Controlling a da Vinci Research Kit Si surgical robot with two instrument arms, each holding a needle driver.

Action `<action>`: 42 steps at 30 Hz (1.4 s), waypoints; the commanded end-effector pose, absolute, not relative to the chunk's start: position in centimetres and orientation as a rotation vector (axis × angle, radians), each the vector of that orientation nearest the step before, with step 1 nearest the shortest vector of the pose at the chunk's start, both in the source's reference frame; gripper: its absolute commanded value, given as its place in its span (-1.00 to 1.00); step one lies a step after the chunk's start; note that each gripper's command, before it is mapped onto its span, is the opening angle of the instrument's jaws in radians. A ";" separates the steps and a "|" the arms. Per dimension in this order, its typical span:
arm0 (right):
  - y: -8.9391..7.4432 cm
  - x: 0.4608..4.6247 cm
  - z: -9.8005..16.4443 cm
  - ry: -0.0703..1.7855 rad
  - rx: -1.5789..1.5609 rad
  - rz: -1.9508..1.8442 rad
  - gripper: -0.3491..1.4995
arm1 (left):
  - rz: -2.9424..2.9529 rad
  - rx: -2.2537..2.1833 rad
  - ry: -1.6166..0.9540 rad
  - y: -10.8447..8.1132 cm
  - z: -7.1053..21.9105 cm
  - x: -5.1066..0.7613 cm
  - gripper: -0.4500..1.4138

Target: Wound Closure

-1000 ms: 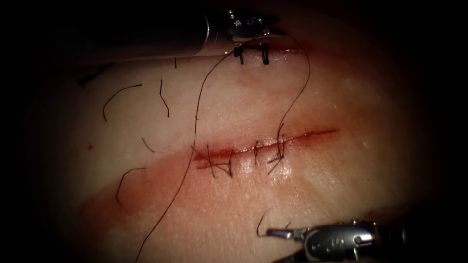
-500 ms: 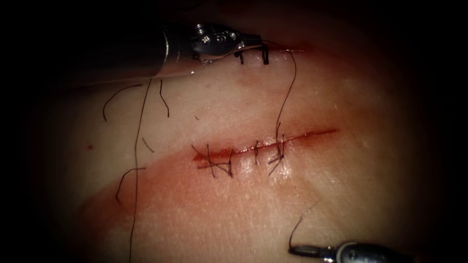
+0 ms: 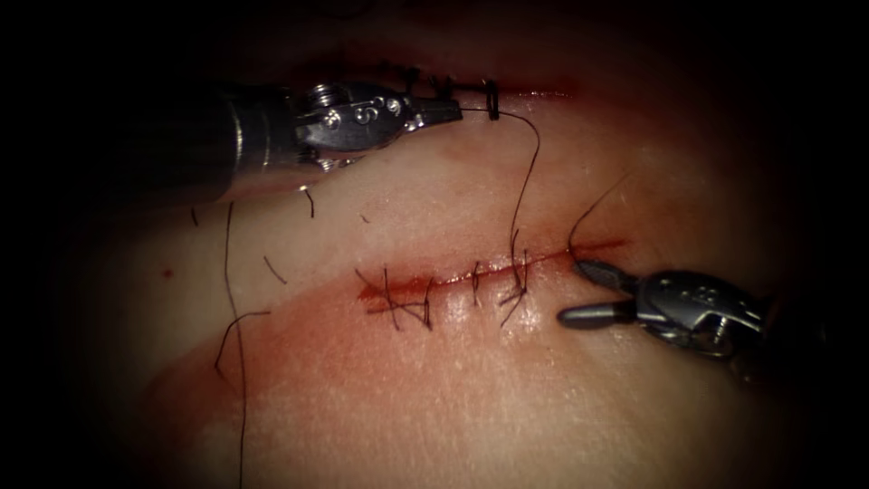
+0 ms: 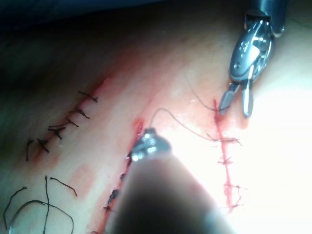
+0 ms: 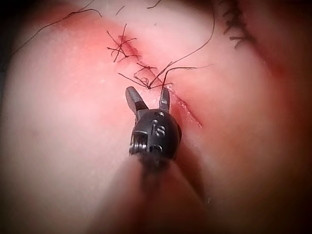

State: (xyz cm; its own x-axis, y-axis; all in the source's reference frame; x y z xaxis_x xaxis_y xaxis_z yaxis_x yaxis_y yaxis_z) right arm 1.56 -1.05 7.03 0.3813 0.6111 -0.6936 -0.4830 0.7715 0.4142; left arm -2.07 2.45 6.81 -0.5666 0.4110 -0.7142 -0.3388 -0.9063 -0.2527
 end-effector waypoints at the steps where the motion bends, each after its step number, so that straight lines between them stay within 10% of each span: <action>1: -1.0 1.70 7.2 0.946 0.140 0.696 0.96 | 2.452 -1.155 -0.115 2.5 6.8 -2.11 -1.00; 42: -1.0 2.51 7.9 0.907 0.177 0.647 0.98 | 2.461 -1.192 -0.057 2.3 6.2 -2.12 -1.00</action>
State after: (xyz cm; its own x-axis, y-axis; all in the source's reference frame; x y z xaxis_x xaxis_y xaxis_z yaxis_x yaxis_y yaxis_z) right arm 2.44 -0.92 7.90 0.4434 0.5894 -0.6753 -0.4479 0.7983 0.4027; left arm -2.07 2.32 6.09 -0.5542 0.3748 -0.7432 -0.3405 -0.9169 -0.2084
